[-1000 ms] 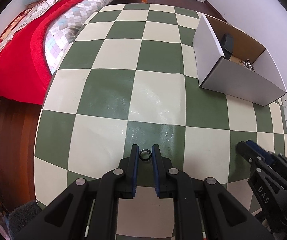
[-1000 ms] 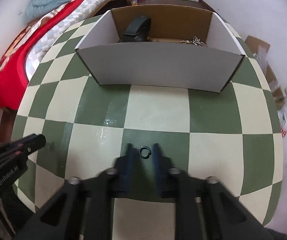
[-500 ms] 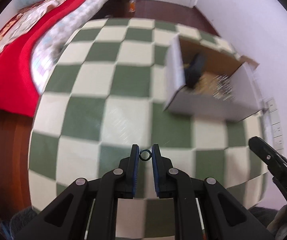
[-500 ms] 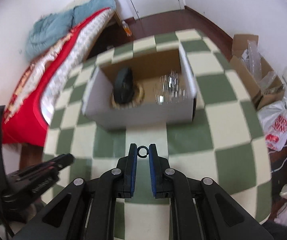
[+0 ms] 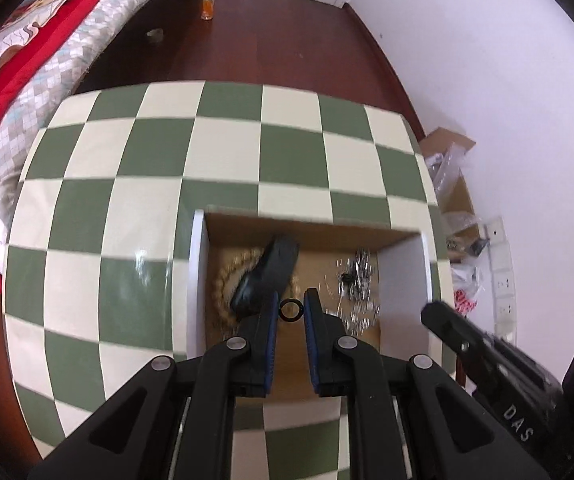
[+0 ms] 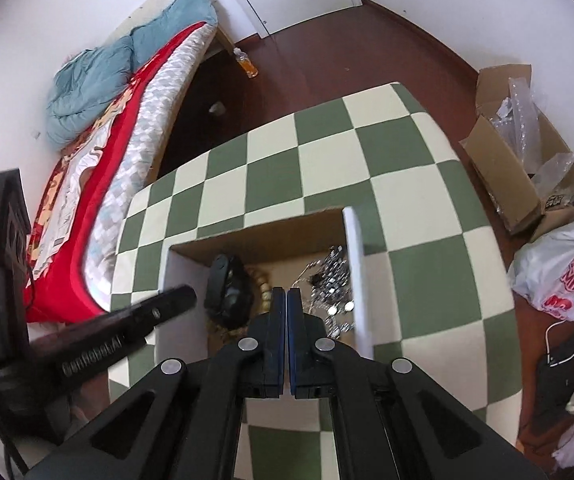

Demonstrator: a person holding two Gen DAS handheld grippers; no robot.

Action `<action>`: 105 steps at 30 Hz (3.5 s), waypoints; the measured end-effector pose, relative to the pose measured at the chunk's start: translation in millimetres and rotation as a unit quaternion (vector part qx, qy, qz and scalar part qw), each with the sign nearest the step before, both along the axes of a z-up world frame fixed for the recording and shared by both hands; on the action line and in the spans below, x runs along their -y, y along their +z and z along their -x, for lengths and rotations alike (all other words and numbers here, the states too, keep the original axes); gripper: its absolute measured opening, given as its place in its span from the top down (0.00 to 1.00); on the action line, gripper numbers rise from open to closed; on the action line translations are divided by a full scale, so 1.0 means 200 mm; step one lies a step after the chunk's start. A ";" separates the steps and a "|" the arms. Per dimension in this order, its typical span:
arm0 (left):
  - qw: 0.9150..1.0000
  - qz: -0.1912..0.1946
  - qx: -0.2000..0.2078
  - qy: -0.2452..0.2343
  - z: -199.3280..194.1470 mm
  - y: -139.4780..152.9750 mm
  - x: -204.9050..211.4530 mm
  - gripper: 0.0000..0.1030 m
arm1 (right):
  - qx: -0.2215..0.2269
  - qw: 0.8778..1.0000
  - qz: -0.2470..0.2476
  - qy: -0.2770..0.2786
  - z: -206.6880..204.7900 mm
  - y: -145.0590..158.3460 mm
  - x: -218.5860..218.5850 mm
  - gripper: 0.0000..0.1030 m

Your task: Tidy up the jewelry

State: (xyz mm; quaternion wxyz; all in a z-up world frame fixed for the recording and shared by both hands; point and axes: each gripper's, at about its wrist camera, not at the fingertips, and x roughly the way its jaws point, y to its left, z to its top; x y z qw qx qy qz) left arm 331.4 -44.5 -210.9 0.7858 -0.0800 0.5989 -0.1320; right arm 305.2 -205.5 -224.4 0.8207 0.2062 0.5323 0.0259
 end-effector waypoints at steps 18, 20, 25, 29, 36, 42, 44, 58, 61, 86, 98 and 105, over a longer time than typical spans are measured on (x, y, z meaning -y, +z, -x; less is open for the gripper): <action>0.985 -0.114 0.107 0.076 0.13 0.22 -0.28 0.01 | -0.041 0.984 0.175 -0.002 0.13 0.05 -0.07 0.01; 0.979 -0.140 0.121 0.082 0.19 0.23 -0.32 0.01 | -0.047 0.983 0.180 0.004 0.15 0.04 -0.10 0.00; 0.977 -0.160 0.116 0.076 0.32 0.21 -0.35 0.01 | -0.054 0.981 0.186 0.009 0.22 0.05 -0.18 0.00; 0.977 -0.159 0.118 0.075 0.44 0.25 -0.35 0.01 | -0.046 0.981 0.189 0.005 0.31 0.13 -0.21 0.00; 0.974 -0.150 0.147 0.079 0.66 0.45 -0.34 0.01 | -0.013 0.979 0.205 0.002 0.51 0.37 -0.21 0.00; 0.968 -0.142 0.192 0.082 0.88 0.69 -0.35 0.01 | 0.028 0.977 0.211 -0.004 0.73 0.62 -0.22 0.00; 0.966 -0.137 0.203 0.080 0.96 0.76 -0.35 0.01 | 0.044 0.977 0.210 -0.005 0.81 0.72 -0.23 0.00; 0.966 -0.129 0.213 0.077 1.23 1.09 -0.35 0.01 | 0.092 0.974 0.206 -0.004 1.12 1.17 -0.27 0.00; 0.967 -0.127 0.208 0.081 1.21 1.13 -0.35 0.01 | 0.095 0.973 0.210 -0.004 1.11 1.23 -0.26 0.00; 0.967 -0.147 0.185 0.099 1.05 1.03 -0.29 0.01 | 0.070 0.972 0.226 0.009 0.91 1.16 -0.21 0.00; 0.966 -0.150 0.185 0.100 1.05 1.02 -0.30 0.01 | 0.067 0.971 0.227 0.014 0.90 1.14 -0.24 0.00; 0.966 -0.150 0.186 0.099 1.05 1.03 -0.31 0.01 | 0.066 0.972 0.226 0.016 0.90 1.13 -0.25 0.00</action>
